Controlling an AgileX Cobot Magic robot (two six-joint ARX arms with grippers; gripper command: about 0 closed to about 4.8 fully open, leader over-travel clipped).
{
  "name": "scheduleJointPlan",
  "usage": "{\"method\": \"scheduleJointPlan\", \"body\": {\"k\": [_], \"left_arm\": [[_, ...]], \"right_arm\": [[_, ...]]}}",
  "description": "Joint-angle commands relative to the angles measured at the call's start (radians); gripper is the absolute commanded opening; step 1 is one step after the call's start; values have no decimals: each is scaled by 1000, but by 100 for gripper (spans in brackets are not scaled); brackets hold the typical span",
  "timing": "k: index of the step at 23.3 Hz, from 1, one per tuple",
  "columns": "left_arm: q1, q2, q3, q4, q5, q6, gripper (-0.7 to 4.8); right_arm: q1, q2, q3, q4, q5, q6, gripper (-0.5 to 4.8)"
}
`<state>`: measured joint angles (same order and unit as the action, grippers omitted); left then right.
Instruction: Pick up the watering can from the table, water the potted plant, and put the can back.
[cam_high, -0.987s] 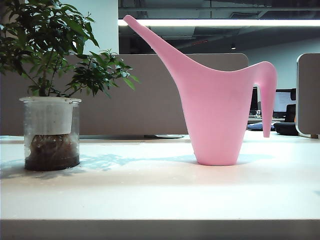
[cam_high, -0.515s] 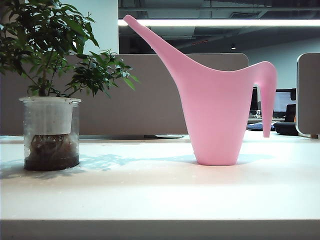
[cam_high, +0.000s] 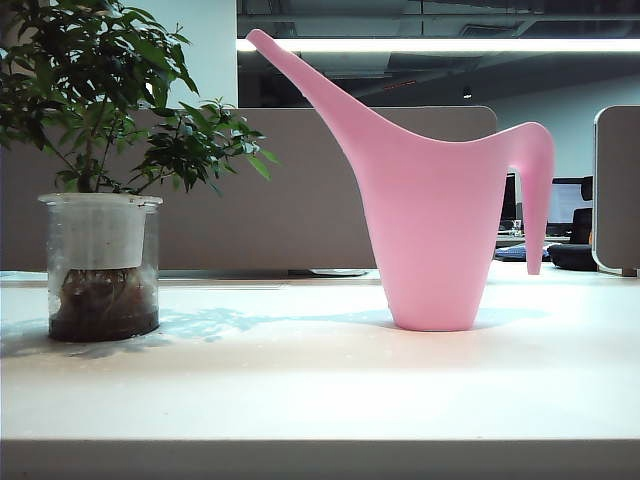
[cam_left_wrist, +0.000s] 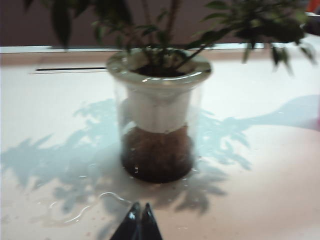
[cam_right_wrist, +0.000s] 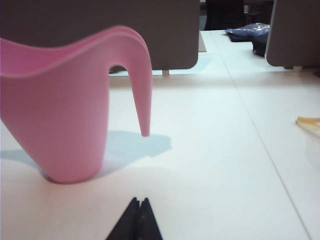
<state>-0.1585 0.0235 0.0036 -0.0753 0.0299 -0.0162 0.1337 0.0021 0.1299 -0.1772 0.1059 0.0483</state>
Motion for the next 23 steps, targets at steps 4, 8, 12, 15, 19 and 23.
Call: {"method": "scheduleJointPlan", "body": {"k": [4,8,12,15,19,23], "left_arm": [[2,2,3,86,-11,88,-5],[2,2,3,89,-20,94,-5],[2,2,3,89,-19,94,-5],[2,2,3,89,-18,94,-5],[2,2,3,89,-18,94,-5],[2,2,3,89,-18,94,-5]], "right_arm": [[0,0,-129,121,8,-31,-5],[0,-2,-129,80,5,-56,-5],[0,-2,-129,76,5,-56,-5],[0,-2,-129,76,5,-56,-5],[0,-2,-129,76,5,-56,-5],[0,-2,-129,76,5,-56,-5]]}}
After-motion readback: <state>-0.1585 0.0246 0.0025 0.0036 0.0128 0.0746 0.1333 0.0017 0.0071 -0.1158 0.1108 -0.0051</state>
